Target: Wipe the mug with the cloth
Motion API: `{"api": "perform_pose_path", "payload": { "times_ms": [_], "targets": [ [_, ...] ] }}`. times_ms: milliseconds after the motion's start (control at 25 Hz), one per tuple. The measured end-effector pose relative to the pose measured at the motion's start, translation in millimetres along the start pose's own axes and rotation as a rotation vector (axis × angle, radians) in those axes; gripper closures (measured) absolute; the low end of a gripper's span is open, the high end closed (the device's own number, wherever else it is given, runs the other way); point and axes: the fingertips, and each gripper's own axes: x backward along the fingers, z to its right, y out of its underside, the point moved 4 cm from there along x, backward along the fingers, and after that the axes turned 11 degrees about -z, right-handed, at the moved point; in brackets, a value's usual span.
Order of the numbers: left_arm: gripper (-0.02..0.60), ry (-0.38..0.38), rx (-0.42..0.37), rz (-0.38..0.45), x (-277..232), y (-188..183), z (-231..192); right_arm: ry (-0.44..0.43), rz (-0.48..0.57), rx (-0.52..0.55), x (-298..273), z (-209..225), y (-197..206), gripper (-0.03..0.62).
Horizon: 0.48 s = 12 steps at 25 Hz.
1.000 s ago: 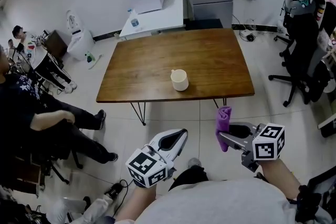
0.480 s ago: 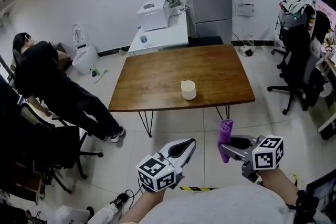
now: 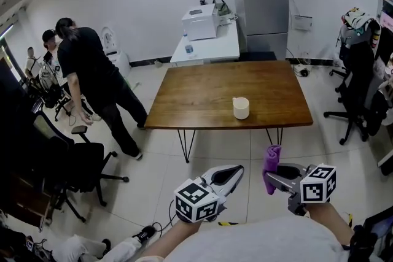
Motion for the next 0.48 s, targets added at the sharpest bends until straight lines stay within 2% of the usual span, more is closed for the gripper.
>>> {"api": "perform_pose_path", "payload": {
  "times_ms": [480],
  "targets": [
    [0.581,0.010,-0.019,-0.011,10.7,5.4,-3.0,0.012,0.018,0.001,-10.3,-8.9,1.7,0.476]
  ]
}}
